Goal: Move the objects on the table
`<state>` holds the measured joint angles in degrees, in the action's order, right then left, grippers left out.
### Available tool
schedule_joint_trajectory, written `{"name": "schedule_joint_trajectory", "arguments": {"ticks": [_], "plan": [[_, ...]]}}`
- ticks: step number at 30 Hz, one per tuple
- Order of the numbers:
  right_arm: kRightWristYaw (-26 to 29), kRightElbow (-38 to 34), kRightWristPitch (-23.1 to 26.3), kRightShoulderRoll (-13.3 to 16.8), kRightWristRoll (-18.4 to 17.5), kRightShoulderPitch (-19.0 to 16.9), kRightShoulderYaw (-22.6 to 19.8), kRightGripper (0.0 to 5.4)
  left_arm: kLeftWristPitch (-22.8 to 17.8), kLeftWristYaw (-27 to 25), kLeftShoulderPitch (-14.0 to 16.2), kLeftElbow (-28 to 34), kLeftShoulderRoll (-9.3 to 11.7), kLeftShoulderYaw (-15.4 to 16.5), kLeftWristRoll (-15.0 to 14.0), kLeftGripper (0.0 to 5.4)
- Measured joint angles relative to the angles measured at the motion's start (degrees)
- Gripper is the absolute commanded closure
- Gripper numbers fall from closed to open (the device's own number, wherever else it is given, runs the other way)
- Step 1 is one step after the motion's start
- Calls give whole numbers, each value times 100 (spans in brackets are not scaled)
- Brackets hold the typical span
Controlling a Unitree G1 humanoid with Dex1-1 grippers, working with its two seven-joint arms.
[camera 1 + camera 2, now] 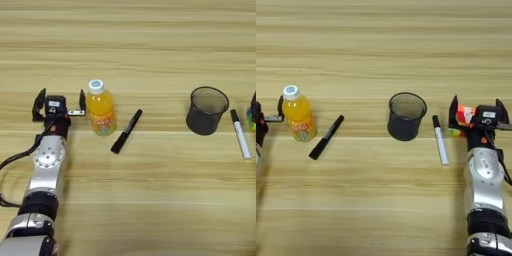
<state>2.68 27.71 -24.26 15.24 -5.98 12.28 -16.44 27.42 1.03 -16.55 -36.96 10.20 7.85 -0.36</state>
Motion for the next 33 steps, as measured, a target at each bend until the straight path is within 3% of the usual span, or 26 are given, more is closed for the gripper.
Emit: {"name": "schedule_joint_trajectory", "arguments": {"ticks": [7,11,15,19,24,29,33], "plan": [[3,0,0,-45,9,-31,35,3,327,178,0,178,19,270,-17,0],[7,36,-2,-46,13,-31,56,3,459,196,15,454,20,392,-165,0],[1,53,0,-65,26,-31,99,3,462,95,136,1316,26,502,-386,0],[-114,113,71,-73,153,-17,142,3,99,-76,363,2441,27,443,-509,0],[-216,391,131,-69,223,-10,142,3,-506,-312,704,3651,-69,56,-530,0],[-223,393,131,-69,239,8,150,3,-1122,-607,948,4455,-166,-395,-638,0],[-227,415,130,-70,240,25,153,3,-1371,-650,1027,4535,-240,-584,-555,0]]}}
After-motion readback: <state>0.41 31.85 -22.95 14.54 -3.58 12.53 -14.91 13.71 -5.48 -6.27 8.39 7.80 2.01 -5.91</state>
